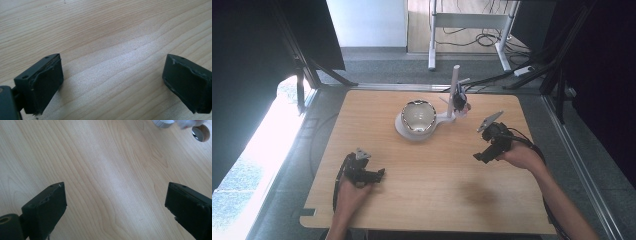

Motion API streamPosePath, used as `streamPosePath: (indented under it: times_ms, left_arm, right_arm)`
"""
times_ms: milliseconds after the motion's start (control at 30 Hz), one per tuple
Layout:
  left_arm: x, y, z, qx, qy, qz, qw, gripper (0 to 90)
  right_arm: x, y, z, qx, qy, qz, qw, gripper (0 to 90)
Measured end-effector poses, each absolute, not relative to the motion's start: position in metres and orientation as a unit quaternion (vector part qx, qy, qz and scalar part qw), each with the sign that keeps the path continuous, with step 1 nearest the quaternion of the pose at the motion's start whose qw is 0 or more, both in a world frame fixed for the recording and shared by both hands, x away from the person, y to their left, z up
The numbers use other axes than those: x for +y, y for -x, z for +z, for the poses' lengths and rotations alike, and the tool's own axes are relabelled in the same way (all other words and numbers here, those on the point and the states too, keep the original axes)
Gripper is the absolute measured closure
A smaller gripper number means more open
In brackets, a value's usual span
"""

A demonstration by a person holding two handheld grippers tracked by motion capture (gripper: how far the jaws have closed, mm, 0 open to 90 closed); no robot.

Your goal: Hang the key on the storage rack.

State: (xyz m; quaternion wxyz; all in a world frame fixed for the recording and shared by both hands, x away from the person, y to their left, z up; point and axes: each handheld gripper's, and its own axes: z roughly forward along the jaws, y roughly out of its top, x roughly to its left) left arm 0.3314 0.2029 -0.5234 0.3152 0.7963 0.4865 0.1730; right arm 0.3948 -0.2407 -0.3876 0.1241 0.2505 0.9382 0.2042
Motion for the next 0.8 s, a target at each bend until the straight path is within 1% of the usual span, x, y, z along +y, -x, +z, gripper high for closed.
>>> streamPosePath:
  times_ms: [367,800]
  left_arm:
    - [0.203,-0.331,-0.523,0.487,-0.797,0.170,0.314,2.9]
    - [0.203,-0.331,-0.523,0.487,-0.797,0.171,0.314,2.7]
  right_arm:
    - [-0.259,-0.369,-0.392,0.937,-0.249,0.208,0.133,4.3]
    - [-0.260,-0.345,-0.408,0.928,-0.261,0.231,0.132,6.4]
